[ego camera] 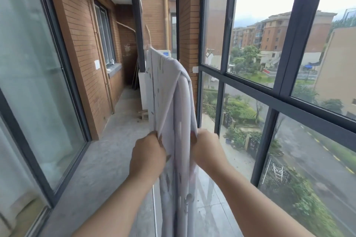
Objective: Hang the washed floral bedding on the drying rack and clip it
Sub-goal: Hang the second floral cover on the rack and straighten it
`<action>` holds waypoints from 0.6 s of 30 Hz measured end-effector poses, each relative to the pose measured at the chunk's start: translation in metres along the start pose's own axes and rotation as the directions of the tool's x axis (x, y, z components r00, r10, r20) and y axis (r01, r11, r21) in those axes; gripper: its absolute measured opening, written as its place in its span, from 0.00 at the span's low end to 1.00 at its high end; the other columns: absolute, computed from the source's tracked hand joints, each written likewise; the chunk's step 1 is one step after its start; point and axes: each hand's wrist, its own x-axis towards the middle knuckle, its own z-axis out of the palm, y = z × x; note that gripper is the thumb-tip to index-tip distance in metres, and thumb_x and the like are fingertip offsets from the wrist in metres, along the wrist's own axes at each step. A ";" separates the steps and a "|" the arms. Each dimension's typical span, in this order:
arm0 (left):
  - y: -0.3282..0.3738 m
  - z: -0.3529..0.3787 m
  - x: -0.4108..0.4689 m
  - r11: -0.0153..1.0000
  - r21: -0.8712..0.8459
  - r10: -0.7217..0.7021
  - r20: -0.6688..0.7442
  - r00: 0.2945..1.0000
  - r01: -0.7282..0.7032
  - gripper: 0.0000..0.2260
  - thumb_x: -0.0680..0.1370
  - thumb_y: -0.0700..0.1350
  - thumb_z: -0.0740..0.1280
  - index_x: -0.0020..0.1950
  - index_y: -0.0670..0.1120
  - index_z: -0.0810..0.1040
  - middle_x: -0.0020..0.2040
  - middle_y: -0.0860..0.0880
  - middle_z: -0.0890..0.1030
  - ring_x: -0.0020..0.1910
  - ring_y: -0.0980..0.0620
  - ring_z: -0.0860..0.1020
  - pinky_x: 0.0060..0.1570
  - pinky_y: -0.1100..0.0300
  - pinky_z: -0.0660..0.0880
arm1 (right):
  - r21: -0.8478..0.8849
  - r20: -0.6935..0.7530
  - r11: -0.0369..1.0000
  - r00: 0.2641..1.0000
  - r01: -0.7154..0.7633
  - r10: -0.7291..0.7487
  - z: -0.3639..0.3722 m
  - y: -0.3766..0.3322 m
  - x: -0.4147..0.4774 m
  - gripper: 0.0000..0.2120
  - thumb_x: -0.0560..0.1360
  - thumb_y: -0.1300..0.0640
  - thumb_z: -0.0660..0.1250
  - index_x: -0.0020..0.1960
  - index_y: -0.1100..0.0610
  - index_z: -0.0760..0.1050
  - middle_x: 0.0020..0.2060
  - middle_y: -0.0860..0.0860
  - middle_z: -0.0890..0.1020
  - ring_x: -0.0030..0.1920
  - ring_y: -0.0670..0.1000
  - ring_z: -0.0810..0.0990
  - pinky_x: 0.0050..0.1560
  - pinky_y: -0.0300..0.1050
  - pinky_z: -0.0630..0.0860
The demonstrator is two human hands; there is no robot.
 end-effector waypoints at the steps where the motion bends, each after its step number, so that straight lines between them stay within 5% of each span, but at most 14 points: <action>1: -0.005 0.001 0.003 1.000 -0.008 -0.006 0.006 1.000 0.006 0.11 0.84 0.47 0.58 0.46 0.46 0.75 0.39 0.49 0.77 0.38 0.49 0.78 0.34 0.61 0.69 | -0.008 -0.038 1.000 0.999 -0.013 0.013 -0.002 0.004 0.003 0.17 0.84 0.52 0.56 0.38 0.56 0.68 0.28 0.50 0.71 0.31 0.56 0.72 0.26 0.42 0.61; 7: -0.042 0.039 -0.021 0.996 0.004 -0.092 0.148 0.985 0.092 0.14 0.83 0.48 0.60 0.53 0.42 0.83 0.49 0.41 0.84 0.47 0.41 0.81 0.40 0.60 0.71 | -0.034 0.033 0.997 0.997 -0.071 0.072 0.022 0.027 -0.011 0.16 0.83 0.52 0.57 0.41 0.59 0.71 0.31 0.53 0.73 0.34 0.58 0.74 0.32 0.45 0.67; 14: -0.094 0.071 -0.048 0.982 0.078 -0.186 0.181 0.966 0.174 0.17 0.84 0.51 0.57 0.42 0.43 0.74 0.42 0.40 0.80 0.44 0.37 0.79 0.40 0.54 0.73 | -0.076 0.169 0.987 0.974 -0.141 0.152 0.063 0.070 -0.035 0.18 0.84 0.54 0.56 0.35 0.57 0.68 0.30 0.52 0.73 0.29 0.53 0.70 0.26 0.43 0.59; 18: -0.120 0.089 -0.068 0.962 0.171 -0.246 0.206 0.947 0.212 0.17 0.84 0.50 0.56 0.51 0.38 0.77 0.49 0.36 0.81 0.50 0.34 0.79 0.42 0.55 0.70 | -0.083 0.148 0.981 0.971 -0.178 0.188 0.079 0.090 -0.046 0.17 0.83 0.56 0.57 0.35 0.56 0.67 0.30 0.51 0.73 0.29 0.48 0.69 0.25 0.43 0.59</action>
